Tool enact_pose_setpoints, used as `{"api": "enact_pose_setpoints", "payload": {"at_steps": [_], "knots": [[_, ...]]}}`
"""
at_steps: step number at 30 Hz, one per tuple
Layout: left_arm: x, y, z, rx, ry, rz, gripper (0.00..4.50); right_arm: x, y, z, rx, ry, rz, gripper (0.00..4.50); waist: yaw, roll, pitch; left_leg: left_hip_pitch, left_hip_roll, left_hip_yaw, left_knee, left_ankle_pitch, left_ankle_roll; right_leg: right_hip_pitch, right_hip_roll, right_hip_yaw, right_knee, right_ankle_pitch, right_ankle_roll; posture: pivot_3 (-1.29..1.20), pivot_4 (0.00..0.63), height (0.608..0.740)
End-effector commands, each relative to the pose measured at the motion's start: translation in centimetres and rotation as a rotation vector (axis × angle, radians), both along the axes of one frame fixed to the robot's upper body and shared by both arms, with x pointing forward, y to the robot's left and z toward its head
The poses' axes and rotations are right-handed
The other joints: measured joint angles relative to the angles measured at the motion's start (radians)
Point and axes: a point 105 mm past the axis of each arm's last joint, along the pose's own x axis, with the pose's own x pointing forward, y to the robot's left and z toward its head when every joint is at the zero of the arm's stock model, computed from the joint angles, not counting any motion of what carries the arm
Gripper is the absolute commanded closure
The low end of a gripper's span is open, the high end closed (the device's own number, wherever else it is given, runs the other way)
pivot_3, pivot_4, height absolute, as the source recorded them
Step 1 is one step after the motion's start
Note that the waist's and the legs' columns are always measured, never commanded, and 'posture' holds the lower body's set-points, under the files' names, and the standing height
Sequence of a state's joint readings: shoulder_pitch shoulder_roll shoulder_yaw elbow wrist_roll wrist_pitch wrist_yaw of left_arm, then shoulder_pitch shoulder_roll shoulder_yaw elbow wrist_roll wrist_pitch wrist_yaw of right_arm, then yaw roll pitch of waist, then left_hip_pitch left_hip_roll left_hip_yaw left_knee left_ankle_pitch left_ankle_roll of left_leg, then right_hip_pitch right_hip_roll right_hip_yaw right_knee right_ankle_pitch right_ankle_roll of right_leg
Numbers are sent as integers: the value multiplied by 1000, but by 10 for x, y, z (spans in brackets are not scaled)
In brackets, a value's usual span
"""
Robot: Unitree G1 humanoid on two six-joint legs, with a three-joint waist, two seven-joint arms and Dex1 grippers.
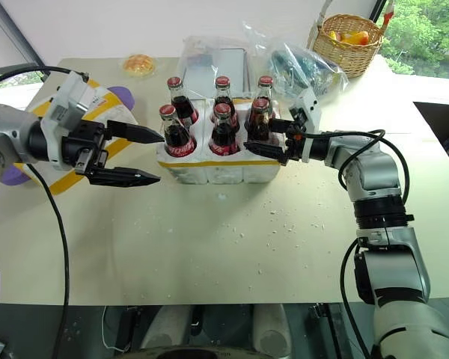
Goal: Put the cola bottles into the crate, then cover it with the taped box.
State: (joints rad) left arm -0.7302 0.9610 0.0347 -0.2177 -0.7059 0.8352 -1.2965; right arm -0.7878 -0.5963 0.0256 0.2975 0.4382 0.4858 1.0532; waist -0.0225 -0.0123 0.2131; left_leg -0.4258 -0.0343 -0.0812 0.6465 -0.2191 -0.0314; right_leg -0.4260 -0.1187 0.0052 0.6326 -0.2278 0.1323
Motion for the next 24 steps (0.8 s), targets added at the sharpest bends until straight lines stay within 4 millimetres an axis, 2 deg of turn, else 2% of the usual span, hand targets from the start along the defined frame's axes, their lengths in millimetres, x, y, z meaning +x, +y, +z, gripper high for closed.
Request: {"api": "enact_pose_setpoints", "payload": {"at_steps": [1, 6, 8, 11, 15, 17, 21, 24], "knots": [[3, 15, 10, 8, -104, 107, 0, -11, -6, 33, 6, -110, 41, 82, 1, 0, 0, 0, 0, 0, 0, 0, 0, 0, 0, 0, 0, 0, 0, 0, 150, 737], [14, 52, 4, 117, -266, 386, 0, -35, -37, 57, -56, -175, 58, 82, 3, 0, 0, 0, 0, 0, 0, 0, 0, 0, 0, 0, -1, 0, 0, 0, 150, 737], [14, 77, -9, 235, -339, 524, 0, -45, -55, 67, -89, -190, 47, 82, 5, 0, 0, 0, 0, 0, -1, 0, 0, 0, 0, 0, -1, 0, 0, 0, 150, 737], [10, 106, -24, 326, -373, 681, 0, -55, -73, 77, -121, -203, 21, 82, 4, 0, 0, 1, 0, 1, -2, 0, 0, 0, 0, 1, -2, 0, 0, 0, 150, 737], [-9, 155, -35, 482, -452, 881, 0, -74, -95, 88, -120, -137, 17, 82, 0, 1, 0, 1, 2, 3, -2, 0, 0, 0, 0, 1, -2, -1, -4, 0, 150, 737], [-19, 179, -39, 579, -500, 961, 0, -88, -96, 93, -119, -137, 67, 82, 4, 1, 0, 1, 3, 4, -2, 0, 0, 0, 0, 1, -2, -1, -5, 0, 150, 737], [-27, 215, -38, 678, -593, 1110, 0, -98, -86, 105, -80, -174, 92, 82, 5, 1, 0, 2, 4, 6, -1, -1, 0, -1, 0, 1, -3, -1, -6, 0, 150, 737], [-25, 250, -46, 904, -748, 1132, 0, -108, -74, 110, -53, -184, 145, 82, 7, 1, 0, 2, 5, 7, -1, -1, -1, -1, 0, 2, -3, 0, -8, 0, 150, 737]]}}
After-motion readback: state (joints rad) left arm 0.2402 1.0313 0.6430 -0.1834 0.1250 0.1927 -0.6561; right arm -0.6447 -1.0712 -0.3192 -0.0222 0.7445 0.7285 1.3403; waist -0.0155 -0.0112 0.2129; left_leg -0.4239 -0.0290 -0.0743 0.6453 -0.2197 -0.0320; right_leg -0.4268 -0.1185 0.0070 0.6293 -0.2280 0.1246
